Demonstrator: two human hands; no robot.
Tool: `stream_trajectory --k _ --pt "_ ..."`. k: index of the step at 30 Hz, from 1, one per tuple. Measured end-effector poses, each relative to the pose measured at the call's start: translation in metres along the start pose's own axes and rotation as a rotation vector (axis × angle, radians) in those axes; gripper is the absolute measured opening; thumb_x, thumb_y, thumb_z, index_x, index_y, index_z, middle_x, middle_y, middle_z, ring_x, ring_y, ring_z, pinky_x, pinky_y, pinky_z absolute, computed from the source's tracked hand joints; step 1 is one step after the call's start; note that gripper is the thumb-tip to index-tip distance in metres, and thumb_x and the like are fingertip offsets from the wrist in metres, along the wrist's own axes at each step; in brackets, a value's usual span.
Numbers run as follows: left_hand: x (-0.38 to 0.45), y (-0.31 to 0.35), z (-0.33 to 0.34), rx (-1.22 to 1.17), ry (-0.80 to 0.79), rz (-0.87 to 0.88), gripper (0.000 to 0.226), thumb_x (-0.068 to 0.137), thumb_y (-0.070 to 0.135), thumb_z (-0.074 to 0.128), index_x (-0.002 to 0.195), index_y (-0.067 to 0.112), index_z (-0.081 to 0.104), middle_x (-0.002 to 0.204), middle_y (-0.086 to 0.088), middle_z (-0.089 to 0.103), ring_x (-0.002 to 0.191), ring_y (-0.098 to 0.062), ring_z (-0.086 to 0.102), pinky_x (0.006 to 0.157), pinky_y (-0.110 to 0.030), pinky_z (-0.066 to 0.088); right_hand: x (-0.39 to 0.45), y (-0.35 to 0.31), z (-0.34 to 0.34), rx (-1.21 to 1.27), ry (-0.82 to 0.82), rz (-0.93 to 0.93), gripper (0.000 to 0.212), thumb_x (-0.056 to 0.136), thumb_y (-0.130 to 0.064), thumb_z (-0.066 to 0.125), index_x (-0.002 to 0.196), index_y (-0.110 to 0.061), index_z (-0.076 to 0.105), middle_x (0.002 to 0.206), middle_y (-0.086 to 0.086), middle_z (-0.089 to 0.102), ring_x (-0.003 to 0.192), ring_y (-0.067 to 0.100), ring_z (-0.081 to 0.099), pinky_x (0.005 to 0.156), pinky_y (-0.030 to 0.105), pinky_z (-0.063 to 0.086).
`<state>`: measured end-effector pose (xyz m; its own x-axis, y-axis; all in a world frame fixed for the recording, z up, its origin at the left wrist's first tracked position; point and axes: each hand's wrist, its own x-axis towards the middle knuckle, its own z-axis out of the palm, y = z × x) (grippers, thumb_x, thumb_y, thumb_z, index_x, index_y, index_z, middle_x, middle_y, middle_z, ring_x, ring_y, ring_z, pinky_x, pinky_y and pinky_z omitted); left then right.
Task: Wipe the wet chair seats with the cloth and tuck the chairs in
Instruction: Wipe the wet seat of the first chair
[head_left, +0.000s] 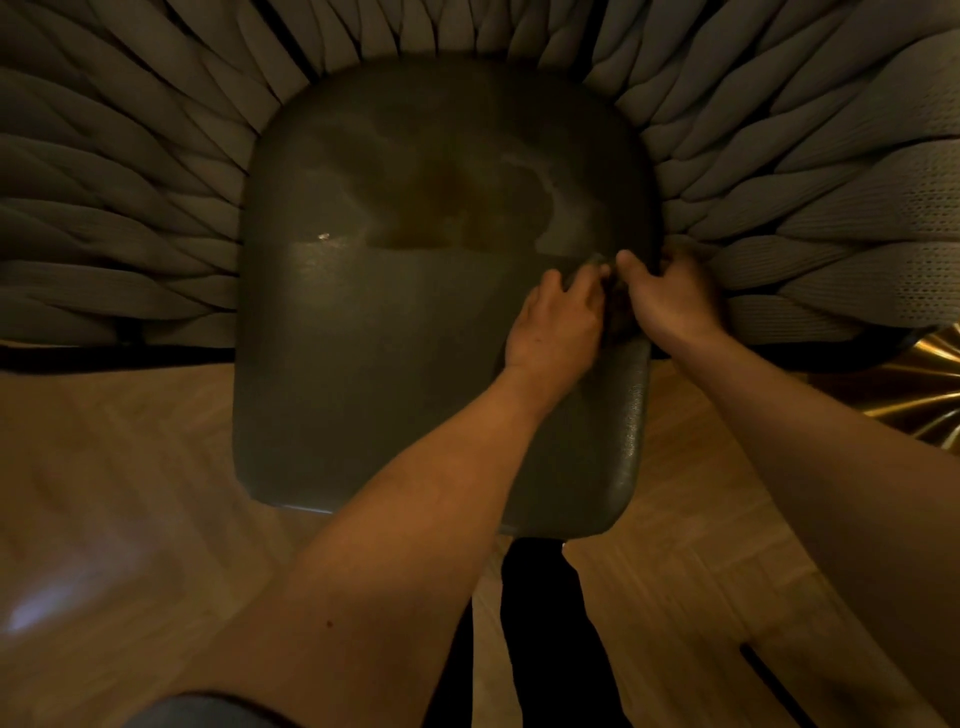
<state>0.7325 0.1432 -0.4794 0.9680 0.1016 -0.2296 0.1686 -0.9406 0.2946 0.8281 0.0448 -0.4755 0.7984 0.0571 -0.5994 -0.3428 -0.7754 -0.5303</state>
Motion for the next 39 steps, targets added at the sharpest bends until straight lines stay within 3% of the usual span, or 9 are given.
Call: stream_trajectory --k 3,9,13,22,31,35,39 --pt "-0.009 -0.032 -0.008 0.0 0.026 -0.071 0.046 0.097 0.013 0.045 0.142 0.006 0.043 0.137 -0.009 0.045 0.098 -0.033 0.048 0.083 -0.041 0.048 0.002 -0.008 0.002 -0.032 -0.009 -0.014 0.064 0.095 -0.046 0.067 0.145 -0.009 0.05 0.145 0.011 0.059 0.133 0.03 0.055 0.105 0.035 0.045" --pt "-0.03 -0.101 -0.029 0.064 -0.011 -0.207 0.045 0.094 0.003 0.039 0.139 0.001 0.043 0.142 -0.012 0.035 0.11 -0.037 0.042 0.092 -0.043 0.043 -0.002 -0.018 0.012 -0.094 0.022 -0.024 0.086 0.083 -0.046 0.081 0.149 -0.006 0.043 0.151 0.013 0.052 0.139 0.03 0.05 0.111 0.039 0.045" --pt "-0.044 -0.143 -0.035 0.12 -0.018 -0.293 0.041 0.094 0.003 0.04 0.134 0.0 0.049 0.138 -0.015 0.039 0.107 -0.039 0.043 0.09 -0.044 0.043 -0.001 -0.019 0.018 -0.138 0.056 -0.003 0.096 0.078 -0.046 0.086 0.151 -0.005 0.038 0.151 0.015 0.05 0.139 0.031 0.049 0.112 0.042 0.045" --pt "-0.084 -0.237 -0.052 0.177 0.077 -0.491 0.034 0.09 0.0 0.04 0.118 -0.005 0.058 0.126 -0.025 0.046 0.1 -0.045 0.044 0.086 -0.051 0.04 -0.003 -0.02 0.019 -0.144 0.076 0.032 0.098 0.073 -0.05 0.088 0.148 -0.008 0.04 0.146 0.014 0.054 0.132 0.032 0.056 0.108 0.045 0.05" --pt "-0.09 -0.269 -0.062 0.055 0.19 -0.659 0.044 0.084 -0.002 0.042 0.127 -0.005 0.052 0.126 -0.028 0.042 0.108 -0.046 0.042 0.095 -0.047 0.038 -0.006 -0.018 0.017 -0.117 0.074 0.023 0.089 0.078 -0.042 0.087 0.146 -0.006 0.043 0.146 0.014 0.055 0.135 0.031 0.053 0.108 0.04 0.048" --pt "-0.081 -0.255 -0.052 -0.045 0.252 -0.623 0.05 0.079 0.001 0.035 0.125 -0.007 0.054 0.121 -0.029 0.047 0.101 -0.047 0.046 0.091 -0.046 0.039 -0.005 -0.021 0.012 0.034 0.055 0.074 0.081 0.087 -0.052 0.074 0.15 -0.011 0.044 0.148 0.009 0.055 0.135 0.029 0.053 0.108 0.038 0.046" --pt "-0.065 -0.225 -0.048 -0.066 0.228 -0.567 0.053 0.086 0.006 0.035 0.137 -0.001 0.047 0.127 -0.026 0.045 0.103 -0.044 0.045 0.095 -0.045 0.039 -0.001 -0.024 0.003 0.126 0.045 0.132 0.074 0.098 -0.071 0.038 0.147 -0.016 0.051 0.148 0.008 0.053 0.135 0.031 0.051 0.108 0.039 0.043"
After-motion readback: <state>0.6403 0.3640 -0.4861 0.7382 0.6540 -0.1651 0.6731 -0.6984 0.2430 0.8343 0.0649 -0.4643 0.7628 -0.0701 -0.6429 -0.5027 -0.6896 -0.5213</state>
